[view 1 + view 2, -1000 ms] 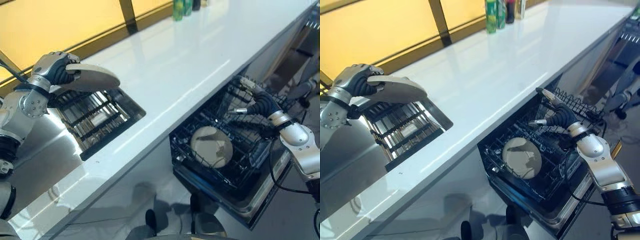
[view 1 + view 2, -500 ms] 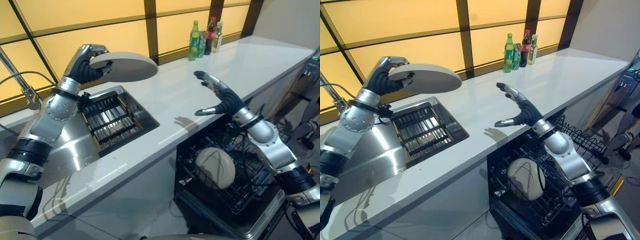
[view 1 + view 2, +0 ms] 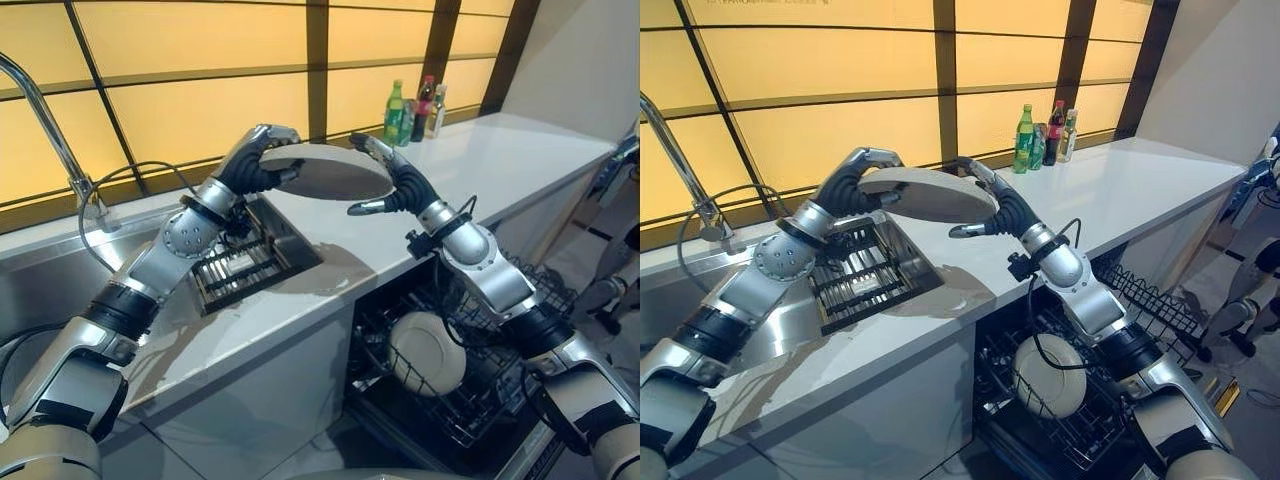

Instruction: Pick up plates and place into dishwasher.

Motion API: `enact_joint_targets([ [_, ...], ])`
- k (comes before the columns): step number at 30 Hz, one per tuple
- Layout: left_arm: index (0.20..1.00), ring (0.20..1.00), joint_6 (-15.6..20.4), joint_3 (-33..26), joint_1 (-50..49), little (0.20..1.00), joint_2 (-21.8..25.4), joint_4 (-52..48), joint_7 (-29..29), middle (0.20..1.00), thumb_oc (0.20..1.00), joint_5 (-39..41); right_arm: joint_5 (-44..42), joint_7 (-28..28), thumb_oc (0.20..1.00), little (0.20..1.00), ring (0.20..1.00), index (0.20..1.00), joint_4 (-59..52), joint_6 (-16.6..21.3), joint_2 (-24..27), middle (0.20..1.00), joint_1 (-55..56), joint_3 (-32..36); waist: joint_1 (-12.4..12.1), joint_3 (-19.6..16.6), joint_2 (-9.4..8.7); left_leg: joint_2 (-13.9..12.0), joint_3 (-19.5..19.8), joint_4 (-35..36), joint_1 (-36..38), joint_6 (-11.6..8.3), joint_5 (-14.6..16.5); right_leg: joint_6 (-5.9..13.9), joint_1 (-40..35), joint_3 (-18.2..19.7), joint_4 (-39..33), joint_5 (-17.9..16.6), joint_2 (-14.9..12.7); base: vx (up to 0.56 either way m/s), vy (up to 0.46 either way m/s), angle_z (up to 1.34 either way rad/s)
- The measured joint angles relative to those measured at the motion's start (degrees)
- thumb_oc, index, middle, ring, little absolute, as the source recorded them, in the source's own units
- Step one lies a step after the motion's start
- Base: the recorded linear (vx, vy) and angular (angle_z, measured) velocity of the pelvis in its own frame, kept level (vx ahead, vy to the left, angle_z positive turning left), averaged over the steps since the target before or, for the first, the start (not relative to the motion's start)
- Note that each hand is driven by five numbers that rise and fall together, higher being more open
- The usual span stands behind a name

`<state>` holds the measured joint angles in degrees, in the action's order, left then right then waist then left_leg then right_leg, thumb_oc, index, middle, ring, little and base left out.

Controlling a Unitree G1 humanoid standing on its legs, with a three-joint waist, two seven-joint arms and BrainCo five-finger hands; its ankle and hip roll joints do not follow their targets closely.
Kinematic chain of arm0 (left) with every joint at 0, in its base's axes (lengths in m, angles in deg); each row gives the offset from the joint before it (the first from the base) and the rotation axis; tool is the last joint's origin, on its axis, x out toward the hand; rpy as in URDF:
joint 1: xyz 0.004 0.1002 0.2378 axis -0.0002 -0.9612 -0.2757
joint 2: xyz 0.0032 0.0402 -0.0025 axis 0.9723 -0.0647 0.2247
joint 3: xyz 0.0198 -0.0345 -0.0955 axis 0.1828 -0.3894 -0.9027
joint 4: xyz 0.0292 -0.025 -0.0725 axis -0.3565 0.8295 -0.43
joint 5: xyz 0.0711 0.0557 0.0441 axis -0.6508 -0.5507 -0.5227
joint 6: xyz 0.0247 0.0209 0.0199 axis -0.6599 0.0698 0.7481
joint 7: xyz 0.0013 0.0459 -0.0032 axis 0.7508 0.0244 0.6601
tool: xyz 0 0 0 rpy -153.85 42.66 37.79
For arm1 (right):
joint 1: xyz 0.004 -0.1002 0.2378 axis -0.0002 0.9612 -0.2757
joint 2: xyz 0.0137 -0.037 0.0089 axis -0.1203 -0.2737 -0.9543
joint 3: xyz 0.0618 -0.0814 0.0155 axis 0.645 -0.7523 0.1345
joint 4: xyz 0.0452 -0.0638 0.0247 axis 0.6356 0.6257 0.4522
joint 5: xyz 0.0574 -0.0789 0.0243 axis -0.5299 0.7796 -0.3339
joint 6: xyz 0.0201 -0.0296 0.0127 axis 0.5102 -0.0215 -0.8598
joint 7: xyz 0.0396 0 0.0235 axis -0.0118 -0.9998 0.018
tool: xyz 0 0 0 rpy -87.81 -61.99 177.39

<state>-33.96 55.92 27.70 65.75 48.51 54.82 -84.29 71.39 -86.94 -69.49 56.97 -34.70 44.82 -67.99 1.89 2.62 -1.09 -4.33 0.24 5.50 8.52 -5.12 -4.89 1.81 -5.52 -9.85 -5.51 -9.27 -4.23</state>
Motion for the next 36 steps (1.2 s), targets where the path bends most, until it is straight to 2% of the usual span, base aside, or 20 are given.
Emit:
enact_joint_targets([
  [3, 0.2, 0.2, -0.9, 0.1, 0.0, 0.2, -0.3, 0.0, 1.0, 0.2, 0.2, 1.3, -0.6, -0.6, 1.0, 1.0, 1.0, 1.0, 0.0, -0.5, -0.3, 1.0, 0.0, 0.0, -0.1, -0.3, 0.21, -0.2, 0.1, 0.0, 0.0, -0.11, -0.1, -0.04, 0.0, -0.1, 0.0, 0.0, 0.2, 0.0, 0.0, 0.0],
  [4, 0.2, 0.2, -1.2, 0.1, 0.0, 0.2, -0.4, 0.0, 1.2, 0.2, 0.2, 1.5, -0.6, -0.7, 0.859, 0.859, 0.859, 0.859, 0.2, -0.7, -0.3, 0.859, -0.1, 0.0, -0.3, -0.4, 0.27, -0.2, 0.1, 0.0, 0.0, -0.13, -0.1, -0.06, 0.0, -0.1, 0.0, 0.0, 0.2, 0.0, 0.0, 0.0],
  [5, 0.2, 0.2, -1.3, 0.2, 0.0, 0.2, -0.5, 0.0, 1.6, 0.2, 0.2, 1.7, -0.7, -0.7, 0.2, 0.2, 0.2, 0.2, 0.5, -1.1, -0.4, 0.2, -0.3, 0.0, -0.7, -0.4, 0.33, -0.2, 0.1, 0.0, 0.0, -0.14, -0.1, -0.07, 0.0, -0.1, 0.0, 0.0, 0.2, 0.0, 0.0, 0.0],
  [11, 0.2, 0.2, -2.3, 0.2, 0.2, 0.2, -1.1, 0.0, 2.8, 0.2, 0.2, 2.3, -0.9, 0.2, 0.2, 0.2, 0.2, 0.2, 4.7, -3.7, -0.3, 0.2, -3.3, -0.8, -1.4, -0.8, 0.29, -0.2, 0.3, 0.0, 0.0, -0.18, -0.2, -0.09, -0.2, -0.2, 0.0, 0.0, 0.3, 0.0, 0.0, 0.0],
  [19, 0.2, 0.2, -4.4, 0.2, 0.4, 0.2, -0.5, -1.1, 4.2, 0.2, 0.2, 3.7, -1.0, -0.1, 0.2, 0.2, 0.2, 0.2, 5.3, -3.6, -0.1, 0.2, -4.2, -1.2, -1.4, -1.1, -0.07, -0.2, 0.6, 0.0, 0.0, -0.14, -0.2, -0.13, -0.2, -0.3, 0.0, 0.1, 0.2, 0.0, -0.002, 0.0],
  [20, 1.0, 1.0, -4.6, 0.2, 0.4, 1.0, -0.5, -1.1, 4.4, 1.0, 1.0, 3.9, -1.0, -0.1, 0.2, 0.2, 0.2, 0.2, 5.3, -3.6, 0.0, 0.2, -4.2, -1.2, -1.4, -1.1, -0.07, -0.2, 0.6, 0.0, 0.0, -0.14, -0.2, -0.13, -0.2, -0.3, 0.0, 0.1, 0.2, 0.04, -0.017, 0.0],
  [27, 1.0, 1.0, -5.1, 0.1, 0.0, 1.0, 0.2, -2.0, 6.6, 1.0, 1.0, 3.8, 3.0, -0.2, 0.2, 0.2, 0.2, 0.2, 5.2, -3.2, 2.8, 0.2, -3.9, -1.2, -1.3, -1.1, -0.06, -0.2, 0.5, 0.0, 0.0, -0.15, -0.2, -0.13, -0.2, -0.2, 0.0, 0.1, 0.3, 0.05, -0.021, -0.01],
  [31, 1.0, 1.0, -4.8, -1.1, -3.3, 1.0, 3.0, -5.8, 7.8, 1.0, 1.0, 3.5, 8.8, -1.5, 0.2, 0.2, 0.2, 0.2, 4.4, -2.5, 7.6, 0.2, 1.8, 3.5, -1.3, -1.1, -0.09, -0.3, 0.1, 0.0, -0.1, -0.17, -0.2, -0.12, 0.0, -0.1, 0.0, 0.1, 0.2, 0.03, -0.038, -0.02],
  [36, 1.0, 1.0, -4.2, -8.2, -13.2, 1.0, 7.9, -8.4, 8.5, 1.0, 1.0, 2.3, 11.1, -3.5, 0.2, 0.2, 0.2, 0.2, 6.1, -3.7, 14.3, 0.2, 13.9, 13.4, -1.3, -0.3, 0.14, -0.3, -0.1, 0.0, -0.4, -0.2, -0.2, -0.23, 0.5, 0.2, 0.0, 0.2, 0.3, 0.02, -0.038, -0.05],
])
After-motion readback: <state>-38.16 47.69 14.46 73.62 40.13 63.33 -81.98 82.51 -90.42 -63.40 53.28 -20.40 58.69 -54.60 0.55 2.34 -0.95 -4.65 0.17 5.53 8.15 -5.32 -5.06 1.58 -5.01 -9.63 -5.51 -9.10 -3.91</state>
